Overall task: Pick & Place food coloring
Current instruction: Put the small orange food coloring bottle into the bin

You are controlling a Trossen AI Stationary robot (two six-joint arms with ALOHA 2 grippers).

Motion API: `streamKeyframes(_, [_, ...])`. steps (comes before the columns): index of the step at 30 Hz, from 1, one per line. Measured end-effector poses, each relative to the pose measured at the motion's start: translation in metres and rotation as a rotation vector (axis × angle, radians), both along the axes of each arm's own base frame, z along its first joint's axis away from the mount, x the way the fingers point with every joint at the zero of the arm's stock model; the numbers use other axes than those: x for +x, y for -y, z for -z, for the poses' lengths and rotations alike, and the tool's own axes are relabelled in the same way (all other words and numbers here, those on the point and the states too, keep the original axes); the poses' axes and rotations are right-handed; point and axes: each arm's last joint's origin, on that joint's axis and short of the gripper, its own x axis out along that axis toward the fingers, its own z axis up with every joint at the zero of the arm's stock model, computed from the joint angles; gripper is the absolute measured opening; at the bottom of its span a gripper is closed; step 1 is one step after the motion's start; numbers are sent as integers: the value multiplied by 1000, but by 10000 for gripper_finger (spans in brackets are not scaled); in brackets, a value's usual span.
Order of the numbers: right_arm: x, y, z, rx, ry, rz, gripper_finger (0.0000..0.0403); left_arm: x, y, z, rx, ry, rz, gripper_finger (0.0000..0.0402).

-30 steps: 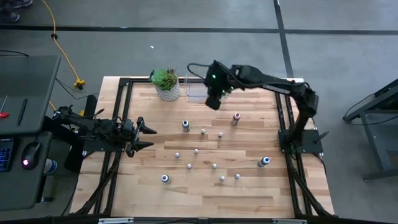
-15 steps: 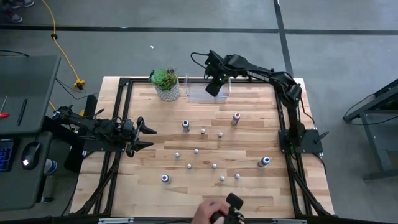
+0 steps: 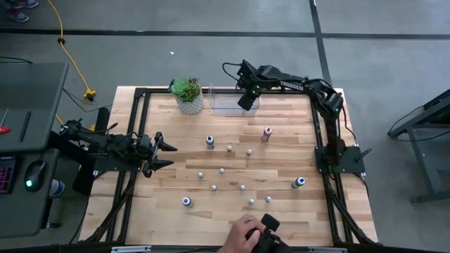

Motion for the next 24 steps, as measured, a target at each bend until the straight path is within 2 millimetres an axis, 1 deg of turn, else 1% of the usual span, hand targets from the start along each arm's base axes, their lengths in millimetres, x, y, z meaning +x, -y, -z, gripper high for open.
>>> streamKeyframes(4, [-3, 1, 11, 3, -7, -2, 71, 0, 0, 0, 0, 0, 0, 271])
streamKeyframes(11, [-4, 0, 26, -6, 28, 30, 71, 0, 0, 0, 0, 0, 0, 271])
streamKeyframes(15, [-5, 0, 29, -8, 21, 32, 71, 0, 0, 0, 0, 0, 0, 271])
streamKeyframes(24, [-4, 1, 29, -16, 29, 35, 71, 0, 0, 0, 0, 0, 0, 271])
